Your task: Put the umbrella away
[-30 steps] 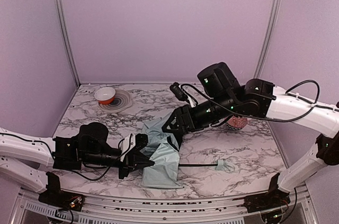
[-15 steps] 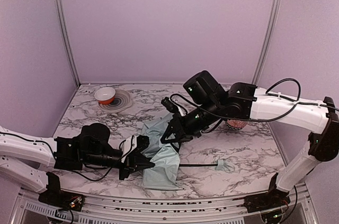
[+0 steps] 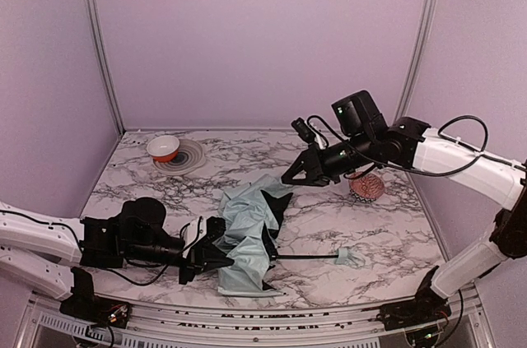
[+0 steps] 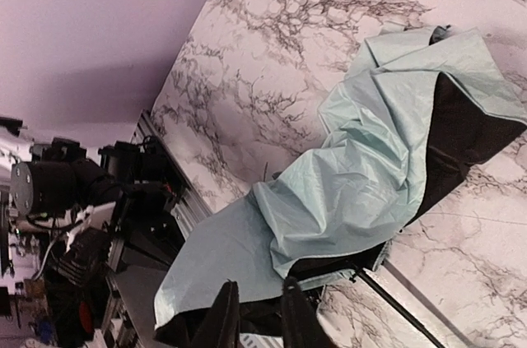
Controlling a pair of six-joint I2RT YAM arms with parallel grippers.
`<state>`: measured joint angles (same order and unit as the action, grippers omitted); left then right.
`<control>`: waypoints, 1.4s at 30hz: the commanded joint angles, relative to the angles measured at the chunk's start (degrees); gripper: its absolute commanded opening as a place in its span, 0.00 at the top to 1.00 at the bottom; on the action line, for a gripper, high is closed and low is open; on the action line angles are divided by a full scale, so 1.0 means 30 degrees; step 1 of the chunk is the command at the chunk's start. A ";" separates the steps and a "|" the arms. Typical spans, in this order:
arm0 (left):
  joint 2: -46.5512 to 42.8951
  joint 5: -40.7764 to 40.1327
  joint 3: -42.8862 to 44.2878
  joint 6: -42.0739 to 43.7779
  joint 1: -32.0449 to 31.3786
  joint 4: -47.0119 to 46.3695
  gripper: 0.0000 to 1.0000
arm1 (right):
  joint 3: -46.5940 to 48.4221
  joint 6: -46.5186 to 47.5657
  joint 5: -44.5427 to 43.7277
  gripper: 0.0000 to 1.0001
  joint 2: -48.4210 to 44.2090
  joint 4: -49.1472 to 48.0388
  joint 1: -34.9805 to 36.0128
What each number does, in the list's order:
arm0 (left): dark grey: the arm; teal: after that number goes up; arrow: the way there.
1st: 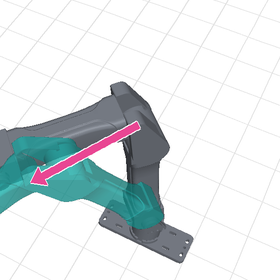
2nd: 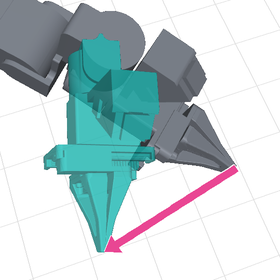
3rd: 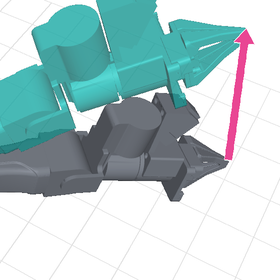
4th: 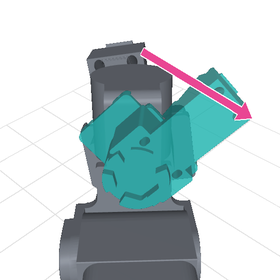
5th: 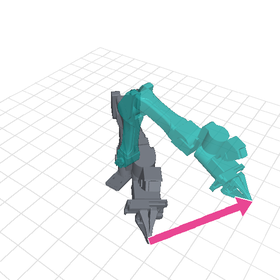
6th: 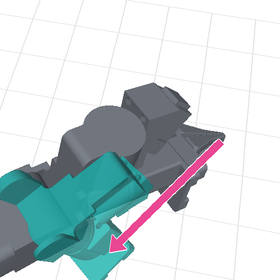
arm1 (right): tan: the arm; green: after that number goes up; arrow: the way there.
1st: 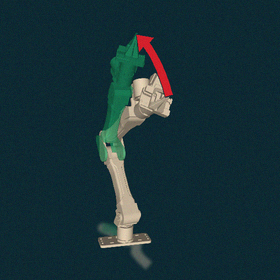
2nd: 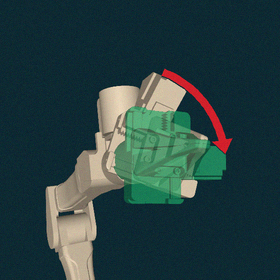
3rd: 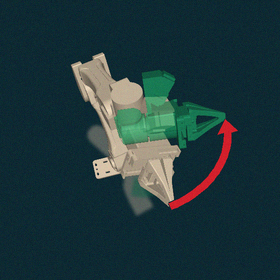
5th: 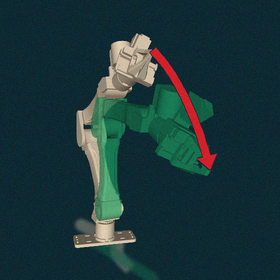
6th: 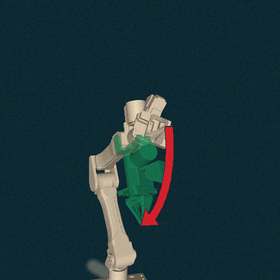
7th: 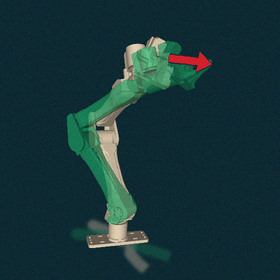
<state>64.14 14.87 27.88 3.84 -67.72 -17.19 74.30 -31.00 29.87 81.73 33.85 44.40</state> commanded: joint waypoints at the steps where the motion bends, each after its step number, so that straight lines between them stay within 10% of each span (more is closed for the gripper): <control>1: -0.0286 -0.1054 0.0145 -0.0292 -0.0074 0.0398 1.00 | 0.0389 0.0463 0.0668 0.73 -0.0492 -0.0180 0.0641; 7: 0.0511 -0.1289 0.0582 -0.0218 -0.0072 0.0396 1.00 | -0.0890 -0.3537 -0.1282 0.41 -0.1078 0.0250 0.4089; 15: 0.0809 -0.1229 0.0858 -0.0026 -0.0072 0.0398 1.00 | -0.1676 -0.5706 -0.0493 0.39 -0.0120 -0.2096 0.6020; 21: 0.0671 -0.0151 0.0809 0.0129 -0.0072 0.0413 1.00 | -0.1314 -0.4885 -0.1169 0.88 0.0514 -0.2555 0.5974; 25: -0.0869 0.0138 0.0463 0.0791 -0.0022 0.0611 0.55 | -0.1319 -0.4073 -0.1206 1.00 0.0322 -0.1954 0.5531; 28: -0.2532 -0.0520 0.0506 0.2215 0.0256 0.1628 0.42 | -0.1370 -0.3038 -0.0613 1.00 0.0024 -0.2270 0.5329; 37: -0.0035 -0.4443 0.1763 0.4484 0.1036 0.1891 0.41 | -0.0502 -0.0293 0.2352 0.94 0.0614 -0.3393 0.5154; 42: 0.2042 -0.5434 0.2868 0.5280 0.1212 0.1354 0.82 | -0.1262 -0.0256 0.2361 0.91 0.0375 -0.3696 0.4605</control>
<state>67.29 2.37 33.08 16.45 -64.69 -12.97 70.00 -33.93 35.68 83.37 24.64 59.81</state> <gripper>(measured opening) 0.315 0.077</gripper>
